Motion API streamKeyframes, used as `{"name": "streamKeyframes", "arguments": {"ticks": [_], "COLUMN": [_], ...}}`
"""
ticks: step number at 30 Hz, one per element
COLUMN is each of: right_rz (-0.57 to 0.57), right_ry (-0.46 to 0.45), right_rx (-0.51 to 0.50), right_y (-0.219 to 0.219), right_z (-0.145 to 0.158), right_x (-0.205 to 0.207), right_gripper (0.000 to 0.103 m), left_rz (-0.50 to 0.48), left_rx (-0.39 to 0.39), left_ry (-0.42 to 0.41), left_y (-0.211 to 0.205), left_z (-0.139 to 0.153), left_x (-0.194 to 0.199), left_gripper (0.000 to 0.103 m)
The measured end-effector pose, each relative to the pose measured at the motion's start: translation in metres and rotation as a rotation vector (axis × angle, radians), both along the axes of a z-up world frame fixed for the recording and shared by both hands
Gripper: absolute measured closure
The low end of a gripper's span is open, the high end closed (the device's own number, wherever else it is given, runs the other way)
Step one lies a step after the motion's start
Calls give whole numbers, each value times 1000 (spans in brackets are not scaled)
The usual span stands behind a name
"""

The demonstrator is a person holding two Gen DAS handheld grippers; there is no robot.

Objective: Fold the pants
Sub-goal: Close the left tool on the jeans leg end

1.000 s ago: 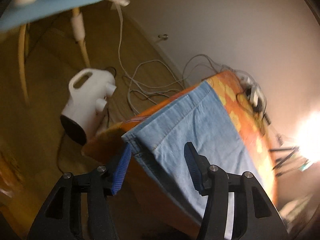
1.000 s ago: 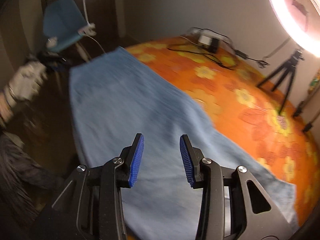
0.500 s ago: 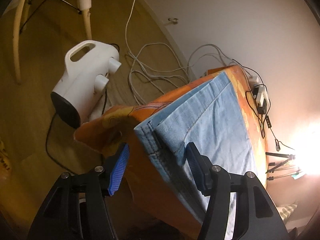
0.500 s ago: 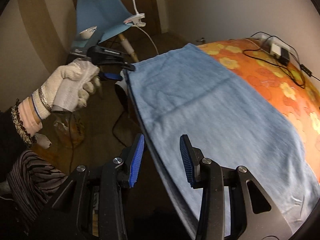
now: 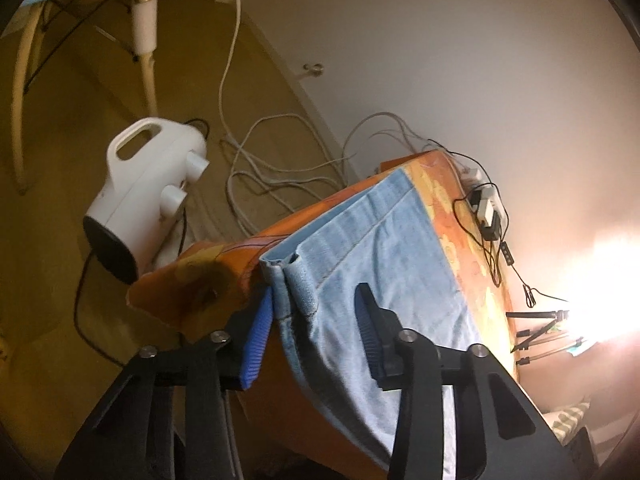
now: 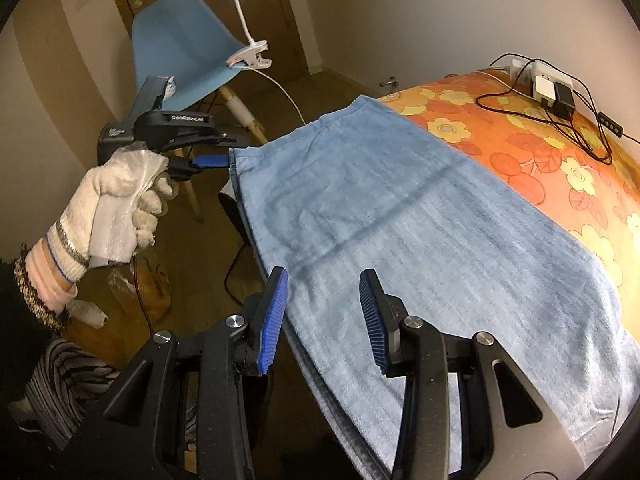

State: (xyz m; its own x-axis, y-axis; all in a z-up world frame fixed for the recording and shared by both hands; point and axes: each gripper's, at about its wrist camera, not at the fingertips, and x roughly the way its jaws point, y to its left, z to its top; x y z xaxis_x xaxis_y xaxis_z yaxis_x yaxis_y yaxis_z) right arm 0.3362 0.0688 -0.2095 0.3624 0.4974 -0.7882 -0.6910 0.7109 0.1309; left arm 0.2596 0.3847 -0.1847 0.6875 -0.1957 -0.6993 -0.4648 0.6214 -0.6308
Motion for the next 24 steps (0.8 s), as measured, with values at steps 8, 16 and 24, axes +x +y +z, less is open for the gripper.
{"name": "streamKeyframes", "arguments": {"ticks": [8,16,24], "right_rz": [-9,-68,-133], "right_ry": [6,20,135], "right_rx": [7,34,156], "right_y": [0,-4,16], "right_z": [1,18,46], "right_x": [7,32,98], "right_gripper": [64,62,42], "left_rz": [-23,-81,-310], "left_rx": [83,257,371], "left_ry": [54,-59,-135], "left_y": [-14,-45,-107], "left_z": [-8,18,34], "left_x": [15,19,19], "left_gripper": [67,90,91]}}
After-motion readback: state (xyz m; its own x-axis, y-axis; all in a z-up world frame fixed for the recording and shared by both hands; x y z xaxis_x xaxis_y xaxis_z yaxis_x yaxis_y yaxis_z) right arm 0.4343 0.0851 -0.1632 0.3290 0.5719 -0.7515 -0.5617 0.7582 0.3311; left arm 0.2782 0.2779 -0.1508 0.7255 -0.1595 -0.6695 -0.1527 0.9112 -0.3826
